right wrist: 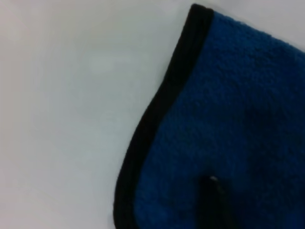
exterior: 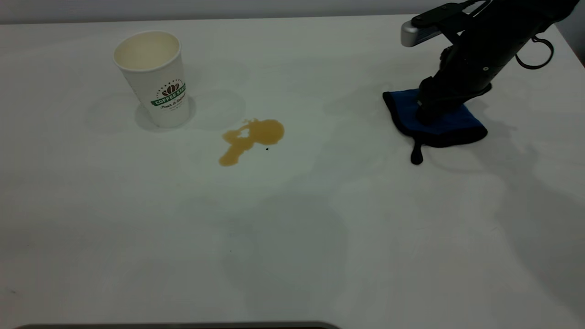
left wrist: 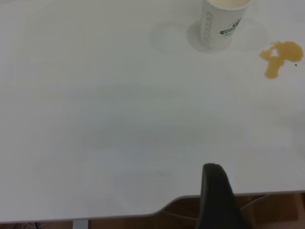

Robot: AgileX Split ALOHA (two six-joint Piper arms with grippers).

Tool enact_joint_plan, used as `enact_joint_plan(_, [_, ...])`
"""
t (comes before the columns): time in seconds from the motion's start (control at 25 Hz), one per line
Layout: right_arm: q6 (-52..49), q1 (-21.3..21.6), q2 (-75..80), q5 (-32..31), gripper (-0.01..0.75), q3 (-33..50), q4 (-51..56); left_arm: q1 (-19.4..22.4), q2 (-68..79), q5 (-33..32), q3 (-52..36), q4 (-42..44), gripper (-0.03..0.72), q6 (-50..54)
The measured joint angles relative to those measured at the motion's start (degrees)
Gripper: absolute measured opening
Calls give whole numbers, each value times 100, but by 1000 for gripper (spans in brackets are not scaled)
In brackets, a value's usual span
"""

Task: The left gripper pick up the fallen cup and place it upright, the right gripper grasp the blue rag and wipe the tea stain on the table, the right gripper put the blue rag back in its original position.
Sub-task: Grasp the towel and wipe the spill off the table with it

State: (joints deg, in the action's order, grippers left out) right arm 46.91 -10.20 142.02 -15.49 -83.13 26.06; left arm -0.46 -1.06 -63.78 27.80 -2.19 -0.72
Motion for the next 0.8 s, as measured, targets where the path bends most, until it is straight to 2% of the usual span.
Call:
enact_joint_plan(0.2, [23,-136,6,45,105,-6,-40,0,0,0,0,0,481,0])
enact_joint_plan(0.24, [46,-190,6,45,58,-6,-45,0,0,0,0,0,481,0])
enact_joint_plan(0.44, [95,-659,1,-230,36,-343,-74,0,0,0,0,0,481,0])
enact_joint_plan(0.6, [105,-1109,52,-523,36,-1090,-69,0,0,0,0,0,481,0])
enact_joint_plan(0.8, [-60,-1440,585,-1100,36,-2136,-139,0,0,0,0,0,481,0])
